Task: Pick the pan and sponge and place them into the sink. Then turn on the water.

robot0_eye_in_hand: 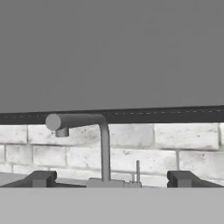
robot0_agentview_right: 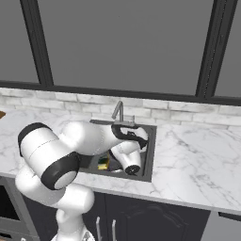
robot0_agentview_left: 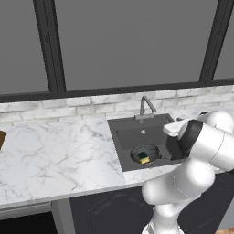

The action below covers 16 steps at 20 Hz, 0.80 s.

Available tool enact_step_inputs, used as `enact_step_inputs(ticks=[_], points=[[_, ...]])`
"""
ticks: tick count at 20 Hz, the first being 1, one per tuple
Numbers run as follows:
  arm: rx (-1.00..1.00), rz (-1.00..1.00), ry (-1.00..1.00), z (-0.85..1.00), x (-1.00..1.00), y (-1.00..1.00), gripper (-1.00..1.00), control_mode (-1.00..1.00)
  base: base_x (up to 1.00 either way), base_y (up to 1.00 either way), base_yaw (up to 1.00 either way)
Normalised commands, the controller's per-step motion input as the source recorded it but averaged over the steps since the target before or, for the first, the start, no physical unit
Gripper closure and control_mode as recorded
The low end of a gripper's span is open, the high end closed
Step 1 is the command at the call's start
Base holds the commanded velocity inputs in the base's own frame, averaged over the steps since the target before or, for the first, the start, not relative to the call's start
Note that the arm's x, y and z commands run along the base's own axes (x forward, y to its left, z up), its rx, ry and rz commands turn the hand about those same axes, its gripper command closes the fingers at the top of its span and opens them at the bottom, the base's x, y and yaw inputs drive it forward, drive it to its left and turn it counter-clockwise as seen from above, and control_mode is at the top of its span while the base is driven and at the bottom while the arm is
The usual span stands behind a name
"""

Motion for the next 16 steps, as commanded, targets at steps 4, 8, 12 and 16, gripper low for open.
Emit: enact_step_inputs(ticks=[4, 8, 12, 16], points=[[0.00, 0.00, 0.00, -0.03, 0.30, 0.03, -1.00, -1.00, 0.00, 0.00, 0.00], [0.00, 0.00, 0.00, -0.01, 0.33, 0.01, -1.00, -1.00, 0.00, 0.00, 0.00], [0.00, -0.01, 0.00, -0.03, 0.27, 0.00, -1.00, -1.00, 0.00, 0.00, 0.00], [0.00, -0.01, 0.01, -0.09, 0.25, 0.00, -1.00, -1.00, 0.00, 0.00, 0.00]])
